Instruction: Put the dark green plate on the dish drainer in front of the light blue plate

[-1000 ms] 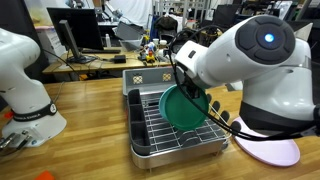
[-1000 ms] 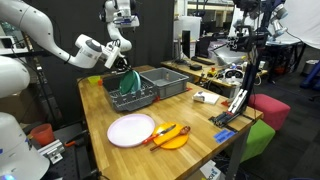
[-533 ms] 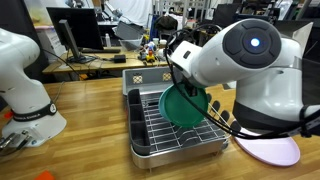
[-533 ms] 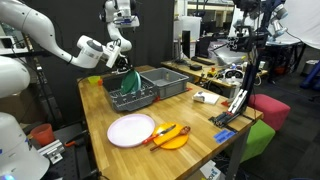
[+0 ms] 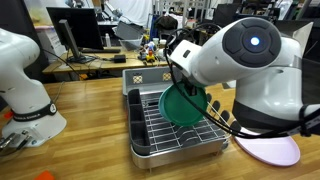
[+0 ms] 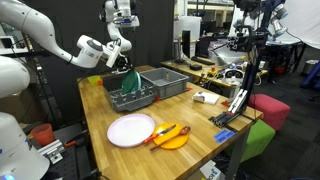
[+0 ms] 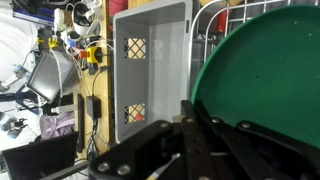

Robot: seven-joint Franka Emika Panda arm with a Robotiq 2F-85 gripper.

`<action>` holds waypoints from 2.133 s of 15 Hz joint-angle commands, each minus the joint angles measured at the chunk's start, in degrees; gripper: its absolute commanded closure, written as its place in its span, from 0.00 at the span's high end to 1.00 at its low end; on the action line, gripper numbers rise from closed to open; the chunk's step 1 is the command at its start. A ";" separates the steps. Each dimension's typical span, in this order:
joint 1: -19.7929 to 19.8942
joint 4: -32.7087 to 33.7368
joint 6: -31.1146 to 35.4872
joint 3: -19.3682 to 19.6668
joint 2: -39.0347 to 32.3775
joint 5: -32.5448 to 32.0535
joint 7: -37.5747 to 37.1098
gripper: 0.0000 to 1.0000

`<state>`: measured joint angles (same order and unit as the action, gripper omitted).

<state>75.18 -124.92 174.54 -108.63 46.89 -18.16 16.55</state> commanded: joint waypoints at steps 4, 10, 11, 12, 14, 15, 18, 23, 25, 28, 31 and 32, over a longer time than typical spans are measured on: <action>-0.98 -0.54 0.42 1.19 0.31 0.00 -1.02 0.01; -2.64 -0.94 1.12 2.57 1.55 -0.20 -2.16 0.01; -2.45 -0.83 0.97 2.26 1.42 -0.22 -2.05 0.01; -2.09 -0.62 0.69 1.86 1.16 -0.30 -1.76 0.01; -1.78 -0.27 0.22 1.22 1.39 -0.46 -1.50 0.01; -1.52 -0.16 0.06 0.81 1.21 -0.42 -1.42 0.01; -1.29 -0.08 -0.16 0.16 0.89 -0.55 -1.01 0.01; 0.05 0.40 -1.01 -1.05 -0.41 -0.59 -0.13 0.01; 1.16 0.80 -1.20 -1.83 -1.04 -0.50 0.19 0.01; 3.05 1.00 -1.51 -2.84 -2.88 -0.27 0.80 0.38; 3.93 0.78 -1.33 -2.84 -3.40 -0.24 0.92 0.59; 4.16 0.74 -1.21 -2.85 -3.62 -0.24 0.93 0.67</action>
<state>77.31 -124.53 174.46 -109.62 46.55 -18.11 15.57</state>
